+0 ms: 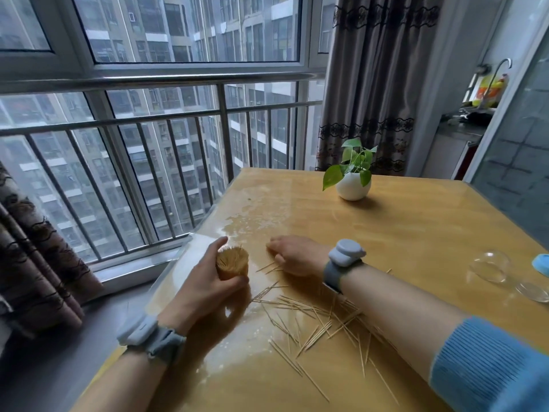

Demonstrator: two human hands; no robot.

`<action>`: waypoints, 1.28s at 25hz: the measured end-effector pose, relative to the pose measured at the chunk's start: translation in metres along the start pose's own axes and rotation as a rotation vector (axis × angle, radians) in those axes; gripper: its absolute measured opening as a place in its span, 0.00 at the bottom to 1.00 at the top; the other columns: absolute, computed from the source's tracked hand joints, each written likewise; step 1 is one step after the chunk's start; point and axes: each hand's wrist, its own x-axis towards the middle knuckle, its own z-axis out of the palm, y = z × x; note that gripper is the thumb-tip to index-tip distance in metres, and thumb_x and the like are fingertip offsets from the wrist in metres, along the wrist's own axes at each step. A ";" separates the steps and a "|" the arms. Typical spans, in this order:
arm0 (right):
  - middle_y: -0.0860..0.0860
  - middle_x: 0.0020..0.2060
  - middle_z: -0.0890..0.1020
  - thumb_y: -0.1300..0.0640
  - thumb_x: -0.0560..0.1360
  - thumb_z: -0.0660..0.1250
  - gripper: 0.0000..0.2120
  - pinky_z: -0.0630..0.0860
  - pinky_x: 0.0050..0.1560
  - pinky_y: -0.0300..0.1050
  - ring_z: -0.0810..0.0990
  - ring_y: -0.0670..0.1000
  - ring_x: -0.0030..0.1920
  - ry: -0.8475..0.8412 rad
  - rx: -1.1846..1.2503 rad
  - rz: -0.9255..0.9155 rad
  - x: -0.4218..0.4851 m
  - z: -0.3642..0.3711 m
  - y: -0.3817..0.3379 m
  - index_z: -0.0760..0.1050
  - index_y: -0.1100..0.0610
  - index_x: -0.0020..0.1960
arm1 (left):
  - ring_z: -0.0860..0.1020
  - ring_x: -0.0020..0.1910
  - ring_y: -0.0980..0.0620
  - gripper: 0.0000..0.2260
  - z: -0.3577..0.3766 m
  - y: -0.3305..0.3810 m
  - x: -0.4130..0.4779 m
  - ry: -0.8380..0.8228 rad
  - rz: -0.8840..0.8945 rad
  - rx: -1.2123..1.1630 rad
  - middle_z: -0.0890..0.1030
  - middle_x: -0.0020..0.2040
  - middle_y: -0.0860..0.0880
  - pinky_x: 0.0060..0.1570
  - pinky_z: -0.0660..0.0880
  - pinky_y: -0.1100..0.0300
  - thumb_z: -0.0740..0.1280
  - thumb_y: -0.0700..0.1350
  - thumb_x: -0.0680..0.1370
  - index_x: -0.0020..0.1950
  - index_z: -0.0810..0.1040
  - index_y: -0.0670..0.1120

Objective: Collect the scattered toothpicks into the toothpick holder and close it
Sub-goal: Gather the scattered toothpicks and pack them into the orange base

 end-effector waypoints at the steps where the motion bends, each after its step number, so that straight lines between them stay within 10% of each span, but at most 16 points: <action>1: 0.58 0.63 0.76 0.59 0.79 0.55 0.16 0.71 0.63 0.52 0.73 0.60 0.64 0.021 -0.023 -0.023 -0.012 0.002 -0.002 0.73 0.61 0.63 | 0.79 0.56 0.50 0.46 0.001 0.001 -0.003 -0.015 0.011 -0.001 0.78 0.61 0.47 0.62 0.76 0.50 0.74 0.62 0.61 0.76 0.59 0.57; 6: 0.54 0.66 0.74 0.56 0.78 0.55 0.18 0.71 0.63 0.51 0.73 0.56 0.64 0.084 0.023 -0.133 -0.098 0.021 -0.011 0.71 0.59 0.65 | 0.62 0.76 0.52 0.56 0.008 0.006 -0.013 0.042 0.071 -0.081 0.59 0.79 0.52 0.76 0.60 0.51 0.79 0.62 0.64 0.80 0.44 0.58; 10: 0.55 0.70 0.73 0.54 0.79 0.55 0.22 0.65 0.68 0.44 0.70 0.54 0.69 0.289 0.225 0.069 -0.108 0.009 0.016 0.68 0.57 0.72 | 0.69 0.67 0.65 0.33 0.021 0.052 -0.049 0.453 0.481 0.078 0.72 0.68 0.53 0.67 0.64 0.71 0.67 0.58 0.75 0.74 0.65 0.42; 13: 0.61 0.68 0.72 0.56 0.81 0.55 0.20 0.64 0.69 0.50 0.68 0.59 0.69 0.206 0.234 0.327 -0.097 -0.002 0.052 0.67 0.63 0.70 | 0.74 0.65 0.57 0.28 0.057 0.073 -0.067 0.063 0.423 0.230 0.75 0.68 0.53 0.67 0.71 0.58 0.63 0.61 0.77 0.73 0.67 0.49; 16: 0.60 0.61 0.74 0.53 0.81 0.51 0.16 0.66 0.65 0.52 0.71 0.58 0.62 0.141 0.214 0.291 -0.106 0.012 0.049 0.70 0.60 0.61 | 0.48 0.80 0.45 0.38 0.085 0.065 -0.059 -0.160 0.160 0.610 0.50 0.81 0.45 0.76 0.49 0.52 0.53 0.67 0.79 0.81 0.48 0.45; 20: 0.55 0.78 0.60 0.50 0.80 0.49 0.28 0.49 0.75 0.40 0.56 0.51 0.78 0.124 0.231 0.092 -0.145 0.028 0.031 0.60 0.60 0.77 | 0.41 0.80 0.45 0.39 0.100 0.069 -0.051 -0.284 0.176 0.665 0.44 0.81 0.42 0.78 0.41 0.50 0.48 0.67 0.80 0.81 0.42 0.42; 26: 0.58 0.80 0.51 0.45 0.84 0.45 0.30 0.46 0.78 0.49 0.48 0.54 0.79 0.194 0.179 0.600 -0.182 0.030 0.081 0.51 0.61 0.79 | 0.39 0.80 0.44 0.37 0.107 0.077 -0.051 -0.224 0.125 0.654 0.42 0.81 0.41 0.77 0.39 0.49 0.45 0.65 0.81 0.81 0.41 0.42; 32: 0.55 0.79 0.55 0.48 0.84 0.48 0.26 0.46 0.76 0.43 0.51 0.51 0.79 0.164 0.204 0.284 -0.173 0.040 0.029 0.55 0.59 0.79 | 0.40 0.80 0.49 0.33 0.118 0.085 -0.042 -0.310 0.240 0.527 0.43 0.81 0.43 0.78 0.39 0.54 0.50 0.59 0.83 0.81 0.41 0.43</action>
